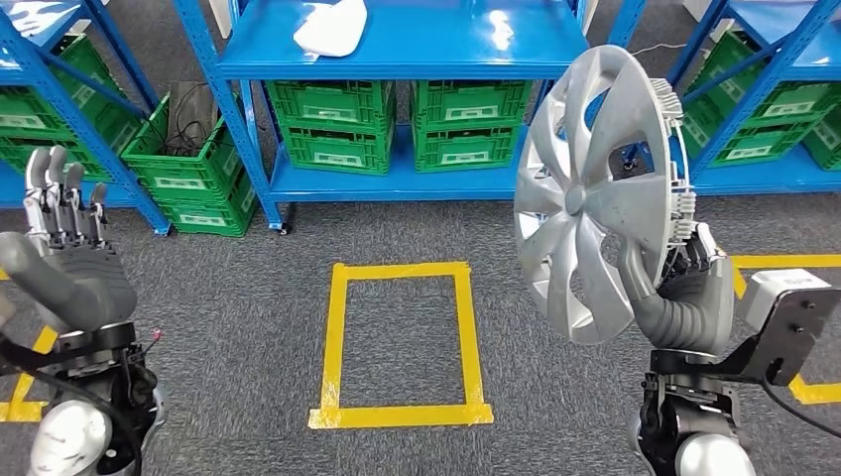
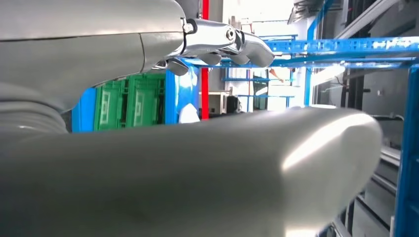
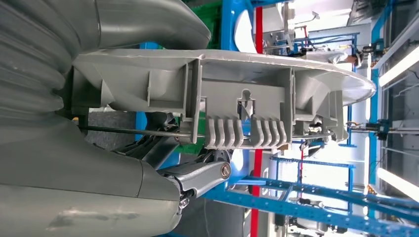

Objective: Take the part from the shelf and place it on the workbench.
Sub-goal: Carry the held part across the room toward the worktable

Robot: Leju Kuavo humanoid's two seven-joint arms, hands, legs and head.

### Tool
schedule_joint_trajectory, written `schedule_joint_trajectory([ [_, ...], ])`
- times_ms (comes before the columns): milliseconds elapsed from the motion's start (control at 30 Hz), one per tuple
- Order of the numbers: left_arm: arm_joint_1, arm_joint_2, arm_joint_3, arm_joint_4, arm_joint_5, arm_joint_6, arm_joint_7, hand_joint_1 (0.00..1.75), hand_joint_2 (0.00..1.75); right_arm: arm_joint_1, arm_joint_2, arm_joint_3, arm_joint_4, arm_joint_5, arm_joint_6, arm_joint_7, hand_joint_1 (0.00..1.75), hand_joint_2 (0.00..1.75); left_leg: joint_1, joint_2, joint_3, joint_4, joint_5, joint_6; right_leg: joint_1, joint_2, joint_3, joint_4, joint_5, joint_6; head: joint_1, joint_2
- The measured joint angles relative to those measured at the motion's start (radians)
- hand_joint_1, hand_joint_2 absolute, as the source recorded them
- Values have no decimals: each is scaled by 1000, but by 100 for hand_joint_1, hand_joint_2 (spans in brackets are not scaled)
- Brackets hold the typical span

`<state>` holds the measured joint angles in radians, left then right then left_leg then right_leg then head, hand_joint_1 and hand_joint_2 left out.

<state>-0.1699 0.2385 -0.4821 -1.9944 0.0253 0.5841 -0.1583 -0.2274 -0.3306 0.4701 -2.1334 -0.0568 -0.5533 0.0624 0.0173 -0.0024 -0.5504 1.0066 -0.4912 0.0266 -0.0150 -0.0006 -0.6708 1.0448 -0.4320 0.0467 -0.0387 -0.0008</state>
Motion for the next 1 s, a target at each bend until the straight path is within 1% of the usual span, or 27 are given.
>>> schedule_joint_trajectory([
  [33, 0, 0, 0, 0, 0, 0, 0, 0, 0, 0, 0, 0, 0, 0, 0, 0, 175, 175, 1, 1, -7, -2, 9, 6, -1, 0, -17, 44, -37, 4, 7, 0],
  [100, 1, 0, -1, 0, 0, 0, 0, 0, 0, 1, 0, 0, 0, 0, 0, 0, 175, 175, -2, 2, -27, -1, 25, 13, -1, 0, -53, 170, -117, 9, 21, 0],
  [133, 1, 0, -1, 0, 0, -1, 1, 0, 0, 2, 0, 1, 0, 0, 1, 0, 175, 175, -3, 2, -39, 0, 33, 15, -1, 0, -61, 220, -137, 9, 25, 0],
  [167, 1, 0, -1, 0, 0, -1, 1, 0, 0, 3, 0, 1, 1, 0, 1, 0, 175, 175, -5, 2, -51, 1, 41, 15, 0, 0, -56, 240, -138, 8, 29, 0],
  [200, 2, 0, -1, 0, 0, 0, 1, 0, 0, 4, 0, 1, 2, 0, 2, 0, 175, 175, -7, 1, -63, 1, 50, 15, 1, 0, -34, 223, -122, 4, 33, 0],
  [233, 2, 0, -1, 0, 0, 0, 1, 0, 0, 4, 0, 0, 2, 0, 2, 0, 175, 175, -8, 1, -73, 2, 58, 15, 3, 0, 5, 175, -99, -2, 37, 0],
  [300, 1, -1, -1, 0, 0, 0, 0, 0, 0, 1, 0, 0, 2, 0, 3, 0, 175, 175, -10, 0, -90, 3, 74, 11, 11, -1, 103, 37, -79, -20, 45, 0],
  [333, 1, -1, -1, 0, -1, 0, 0, 0, 0, 0, 0, 0, 2, 0, 3, 0, 175, 175, -11, 1, -95, 3, 81, 7, 16, -2, 138, -15, -79, -27, 46, 0],
  [367, 1, -1, -2, 0, -1, 0, 0, 0, 0, -1, 0, 0, 2, 0, 3, 0, 175, 175, -10, 2, -99, 2, 89, 2, 19, -3, 157, -45, -83, -33, 47, 0],
  [400, 1, -1, -2, 0, -1, 0, 0, 0, 0, -1, 0, 0, 2, 0, 3, -1, 175, 175, -9, 3, -101, 0, 97, -4, 22, -4, 161, -57, -79, -35, 47, 0],
  [433, 1, -1, -2, 0, -1, 0, 0, 0, 0, -1, 0, 0, 2, 0, 3, -1, 175, 175, -8, 4, -103, -2, 103, -10, 20, -5, 156, -63, -69, -39, 49, 0],
  [467, 1, -1, -2, -1, -1, 0, 0, 0, 0, -1, 0, 0, 2, 0, 3, -1, 175, 175, -8, 4, -110, 1, 98, -16, 18, -6, 154, -72, -58, -43, 50, 0],
  [500, 1, 0, -1, -1, -1, 0, 0, 0, 0, -2, 0, 0, 2, 0, 3, -1, 175, 175, -7, 3, -121, 19, 77, -21, 15, -8, 150, -80, -47, -48, 48, 0],
  [533, 1, 0, -1, -1, -1, 0, 0, 0, 0, -2, 0, 0, 2, 0, 3, -1, 175, 175, -6, 2, -136, 55, 40, -25, 12, -10, 144, -86, -36, -51, 45, 0],
  [600, 3, 1, -1, -1, -2, 2, 0, 0, 0, -1, 0, 0, 2, 0, 4, -1, 175, 175, -2, 1, -171, 174, -45, -33, 12, -11, 127, -87, -19, -56, 36, 0],
  [633, 5, 1, -1, -1, -2, 2, 1, 0, 0, 0, 1, 1, 3, 0, 5, -1, 175, 175, 0, 1, -181, 229, -68, -37, 11, -10, 116, -85, -10, -56, 33, 0],
  [667, 6, 1, -1, -1, -3, 4, 1, 0, 0, 1, 1, 1, 3, 0, 5, -1, 175, 175, 2, 1, -180, 259, -70, -40, 11, -10, 104, -82, -3, -54, 29, 0],
  [700, 7, 1, -1, -1, -4, 5, 1, 0, 0, 1, 1, 1, 3, 0, 5, -1, 175, 175, 4, 1, -162, 255, -56, -43, 9, -10, 91, -79, 4, -51, 26, 0],
  [733, 7, 1, -1, -1, -5, 6, 1, 0, 0, 2, 1, 2, 3, 0, 5, -1, 175, 175, 6, 1, -127, 216, -32, -45, 7, -10, 79, -73, 10, -48, 23, 0],
  [767, 7, 1, -1, -1, -6, 7, 1, 0, 0, 2, 1, 2, 3, 0, 6, -1, 175, 175, 8, 1, -81, 153, -16, -46, 6, -10, 68, -65, 14, -43, 19, 0],
  [800, 6, 1, -1, -2, -6, 8, 1, 0, 0, 1, 1, 2, 3, 0, 6, -1, 175, 175, 8, 1, -32, 88, -11, -47, 5, -9, 56, -56, 17, -38, 15, 0],
  [833, 6, 1, 0, -3, -7, 9, 1, 0, 0, 1, 2, 2, 3, 0, 6, -1, 175, 175, 7, -1, 1, 40, -13, -45, 5, -9, 47, -49, 20, -31, 12, 0],
  [867, 6, 1, 0, -4, -8, 9, 1, 0, 0, 0, 2, 2, 3, 0, 6, -1, 175, 175, 4, -2, 18, 13, -20, -40, 5, -8, 39, -43, 24, -24, 9, 0],
  [900, 7, 1, 0, -5, -8, 10, 1, 0, 0, 0, 2, 2, 2, -1, 7, -2, 175, 175, 1, -3, 21, 5, -23, -33, 4, -8, 34, -41, 29, -16, 9, 0],
  [933, 8, 1, 1, -5, -9, 10, 1, 0, 0, 0, 2, 2, 2, -1, 8, -2, 175, 175, 0, -3, 15, 5, -19, -24, 3, -8, 30, -40, 34, -9, 10, 0],
  [967, 9, 1, 2, -5, -9, 11, 1, 0, 0, 0, 2, 2, 2, -2, 8, -2, 175, 175, 1, -3, 11, 3, -14, -14, 1, -8, 23, -35, 30, -3, 10, 0],
  [1000, 10, 1, 2, -5, -9, 11, 1, 0, 0, 0, 2, 1, 2, -3, 8, -2, 175, 175, 2, -2, 8, 1, -8, -4, 0, -8, 13, -19, 14, 2, 13, 0],
])
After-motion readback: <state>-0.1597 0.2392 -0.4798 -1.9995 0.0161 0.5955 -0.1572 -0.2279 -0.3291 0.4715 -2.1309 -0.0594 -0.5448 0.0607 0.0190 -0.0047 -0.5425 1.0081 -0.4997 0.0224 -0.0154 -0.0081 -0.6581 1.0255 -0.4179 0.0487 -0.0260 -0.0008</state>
